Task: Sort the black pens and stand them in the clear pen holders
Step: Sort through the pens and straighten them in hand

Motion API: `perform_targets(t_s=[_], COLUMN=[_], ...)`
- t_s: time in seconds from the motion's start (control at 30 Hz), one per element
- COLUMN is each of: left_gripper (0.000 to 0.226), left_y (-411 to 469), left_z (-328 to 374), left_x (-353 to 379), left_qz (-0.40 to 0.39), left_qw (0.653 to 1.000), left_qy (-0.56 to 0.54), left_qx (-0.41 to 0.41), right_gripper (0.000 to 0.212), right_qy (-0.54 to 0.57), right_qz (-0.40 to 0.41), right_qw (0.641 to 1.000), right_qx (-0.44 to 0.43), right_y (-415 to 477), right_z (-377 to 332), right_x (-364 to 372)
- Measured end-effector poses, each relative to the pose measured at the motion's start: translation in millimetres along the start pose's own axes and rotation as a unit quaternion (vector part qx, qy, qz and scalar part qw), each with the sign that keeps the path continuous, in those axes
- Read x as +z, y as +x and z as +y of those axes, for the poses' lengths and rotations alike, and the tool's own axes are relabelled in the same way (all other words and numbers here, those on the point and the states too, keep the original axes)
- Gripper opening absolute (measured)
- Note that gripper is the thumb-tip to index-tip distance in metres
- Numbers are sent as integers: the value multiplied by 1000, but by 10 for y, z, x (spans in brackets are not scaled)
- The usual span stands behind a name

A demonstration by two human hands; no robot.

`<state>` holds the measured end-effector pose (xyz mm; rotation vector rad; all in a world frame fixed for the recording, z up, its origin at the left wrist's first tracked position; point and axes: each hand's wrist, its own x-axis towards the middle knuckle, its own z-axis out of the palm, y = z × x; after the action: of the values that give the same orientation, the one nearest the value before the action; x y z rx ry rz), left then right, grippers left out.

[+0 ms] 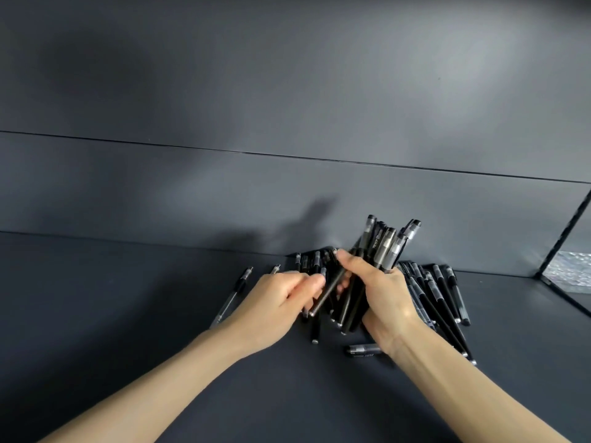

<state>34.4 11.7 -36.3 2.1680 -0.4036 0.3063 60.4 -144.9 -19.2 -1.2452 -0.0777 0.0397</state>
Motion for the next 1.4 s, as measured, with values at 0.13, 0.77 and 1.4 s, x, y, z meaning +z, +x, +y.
perform_targets(t_s=[0.13,0.77,1.4], left_gripper=[45,23,59], left_y=[68,16,6], left_z=[-296,-161,320], left_x=[-57,-192,-425], left_qz=[-98,201,-27], left_qw=[969,956,962], left_qy=[224,66,-271], left_qx=[39,202,24], right_gripper=[8,13,12], right_qy=[13,-5,-211], right_qz=[34,-47,-272], right_qw=[999,998,938], right_qx=[-18,47,-36], right_y=[21,-33,-311], right_z=[-46,24,115], right_x=[-42,29,343])
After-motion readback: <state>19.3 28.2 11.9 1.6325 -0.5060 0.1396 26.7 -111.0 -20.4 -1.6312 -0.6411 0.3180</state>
